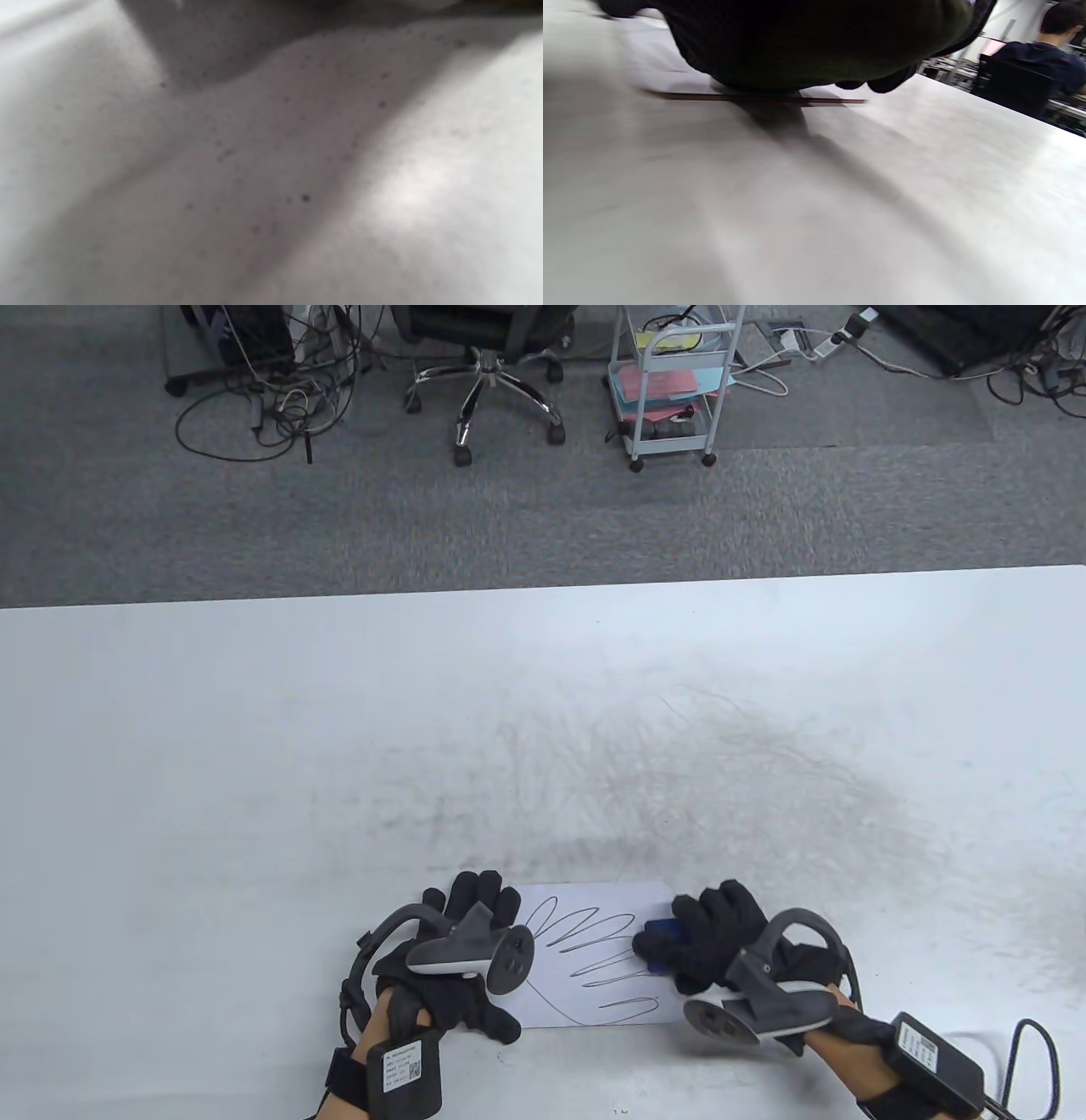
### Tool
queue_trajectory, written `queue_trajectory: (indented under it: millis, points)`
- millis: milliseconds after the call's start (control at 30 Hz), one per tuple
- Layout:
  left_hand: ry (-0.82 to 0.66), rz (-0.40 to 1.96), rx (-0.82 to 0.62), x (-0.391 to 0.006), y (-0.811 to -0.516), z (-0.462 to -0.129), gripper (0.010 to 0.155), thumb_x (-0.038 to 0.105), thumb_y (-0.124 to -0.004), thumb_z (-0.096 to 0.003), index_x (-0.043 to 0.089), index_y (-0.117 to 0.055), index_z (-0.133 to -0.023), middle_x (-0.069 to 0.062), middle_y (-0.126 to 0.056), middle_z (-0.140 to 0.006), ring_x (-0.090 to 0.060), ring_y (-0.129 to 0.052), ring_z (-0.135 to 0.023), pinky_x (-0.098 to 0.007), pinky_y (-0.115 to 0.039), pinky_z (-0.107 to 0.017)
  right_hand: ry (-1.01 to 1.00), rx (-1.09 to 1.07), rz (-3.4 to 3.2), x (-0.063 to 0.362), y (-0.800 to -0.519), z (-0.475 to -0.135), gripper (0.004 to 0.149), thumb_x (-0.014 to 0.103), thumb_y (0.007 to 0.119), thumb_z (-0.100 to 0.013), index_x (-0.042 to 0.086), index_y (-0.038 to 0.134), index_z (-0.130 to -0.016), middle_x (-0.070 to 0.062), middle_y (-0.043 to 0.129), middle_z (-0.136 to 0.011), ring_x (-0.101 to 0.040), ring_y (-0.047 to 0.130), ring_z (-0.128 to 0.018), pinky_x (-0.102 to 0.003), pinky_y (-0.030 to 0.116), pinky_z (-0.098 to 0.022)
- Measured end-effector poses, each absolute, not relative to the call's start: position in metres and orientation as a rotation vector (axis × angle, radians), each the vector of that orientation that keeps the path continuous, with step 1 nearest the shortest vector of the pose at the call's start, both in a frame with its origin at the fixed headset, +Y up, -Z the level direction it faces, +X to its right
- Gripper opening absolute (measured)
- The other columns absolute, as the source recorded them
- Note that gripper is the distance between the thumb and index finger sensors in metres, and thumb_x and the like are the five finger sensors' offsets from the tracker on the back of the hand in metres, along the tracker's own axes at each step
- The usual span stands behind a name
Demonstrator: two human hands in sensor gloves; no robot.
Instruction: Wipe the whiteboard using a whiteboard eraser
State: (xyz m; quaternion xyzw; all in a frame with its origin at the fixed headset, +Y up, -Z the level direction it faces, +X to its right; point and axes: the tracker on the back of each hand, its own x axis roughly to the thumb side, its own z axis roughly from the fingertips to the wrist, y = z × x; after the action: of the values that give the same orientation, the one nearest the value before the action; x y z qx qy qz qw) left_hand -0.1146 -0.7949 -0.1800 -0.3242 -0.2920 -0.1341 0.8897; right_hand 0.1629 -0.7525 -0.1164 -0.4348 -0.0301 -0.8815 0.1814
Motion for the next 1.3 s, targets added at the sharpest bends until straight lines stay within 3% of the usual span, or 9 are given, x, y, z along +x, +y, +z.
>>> queue_trajectory:
  millis: [100,200,267,500,633,833,1100,1300]
  points:
    - [-0.608,-0.279,-0.674,-0.115,-0.795,-0.180,0.134,0.080,-0.061,-0.0213,0.003,0.008,-0.107,-0.032,0.011,-0.110,-0.056,-0.003,-0.101,-0.070,-0.026,-0.074,-0.075,-1.290,-2.422,0.163,-0.751,-0.087,0.056,0.050,0.065,-0.060,0.038,0.051,-0.113,-0.023,0.072,-0.113,-0.045,0.080,-0.089,-0.069,0.064,-0.073]
    - [-0.612,-0.277,-0.675,-0.115,-0.795,-0.180,0.134,0.080,-0.061,-0.0215,0.003,0.008,-0.107,-0.032,0.011,-0.110,-0.057,-0.002,-0.101,-0.070,-0.026,-0.074,-0.075,-1.273,-2.401,0.160,-0.749,-0.090,0.056,0.050,0.065,-0.060,0.039,0.051,-0.113,-0.022,0.072,-0.113,-0.044,0.080,-0.090,-0.070,0.063,-0.074]
    - [-0.614,-0.277,-0.674,-0.115,-0.795,-0.180,0.134,0.080,-0.061,-0.0216,0.003,0.008,-0.107,-0.032,0.011,-0.110,-0.057,-0.002,-0.101,-0.071,-0.026,-0.074,-0.138,-1.237,-2.455,0.158,-0.749,-0.101,0.056,0.049,0.065,-0.060,0.039,0.050,-0.113,-0.022,0.070,-0.115,-0.045,0.078,-0.092,-0.071,0.060,-0.075]
    - [-0.615,-0.276,-0.675,-0.114,-0.795,-0.180,0.133,0.080,-0.061,-0.0218,0.004,0.008,-0.107,-0.032,0.011,-0.110,-0.057,-0.002,-0.101,-0.071,-0.026,-0.074,-0.231,-0.917,-2.654,0.147,-0.753,-0.196,0.056,0.046,0.065,-0.062,0.040,0.047,-0.114,-0.022,0.063,-0.118,-0.047,0.071,-0.097,-0.073,0.051,-0.079]
    - [-0.612,-0.277,-0.676,-0.114,-0.795,-0.180,0.134,0.080,-0.061,-0.0215,0.004,0.008,-0.107,-0.032,0.011,-0.109,-0.057,-0.002,-0.101,-0.070,-0.026,-0.074,-0.201,-0.890,-2.657,0.143,-0.753,-0.215,0.055,0.047,0.065,-0.061,0.039,0.048,-0.113,-0.021,0.067,-0.117,-0.046,0.074,-0.095,-0.073,0.054,-0.077]
    - [-0.607,-0.279,-0.674,-0.114,-0.795,-0.180,0.134,0.080,-0.061,-0.0213,0.003,0.008,-0.107,-0.032,0.011,-0.110,-0.056,-0.002,-0.101,-0.070,-0.026,-0.074,-0.129,-1.007,-2.599,0.147,-0.754,-0.181,0.055,0.047,0.064,-0.061,0.037,0.049,-0.114,-0.024,0.069,-0.115,-0.047,0.077,-0.092,-0.072,0.058,-0.075]
    - [-0.607,-0.279,-0.678,-0.114,-0.795,-0.180,0.134,0.080,-0.061,-0.0216,0.004,0.009,-0.106,-0.031,0.011,-0.109,-0.056,-0.002,-0.101,-0.070,-0.026,-0.074,-0.120,-1.204,-2.447,0.149,-0.751,-0.094,0.053,0.044,0.054,-0.064,0.034,0.046,-0.116,-0.027,0.068,-0.115,-0.048,0.078,-0.091,-0.072,0.059,-0.073]
    - [-0.613,-0.275,-0.678,-0.115,-0.795,-0.180,0.134,0.080,-0.061,-0.0220,0.004,0.009,-0.107,-0.032,0.012,-0.109,-0.057,-0.002,-0.101,-0.070,-0.026,-0.074,-0.159,-1.230,-2.439,0.148,-0.750,-0.095,0.053,0.045,0.055,-0.064,0.036,0.046,-0.116,-0.026,0.067,-0.116,-0.048,0.076,-0.092,-0.073,0.056,-0.075]
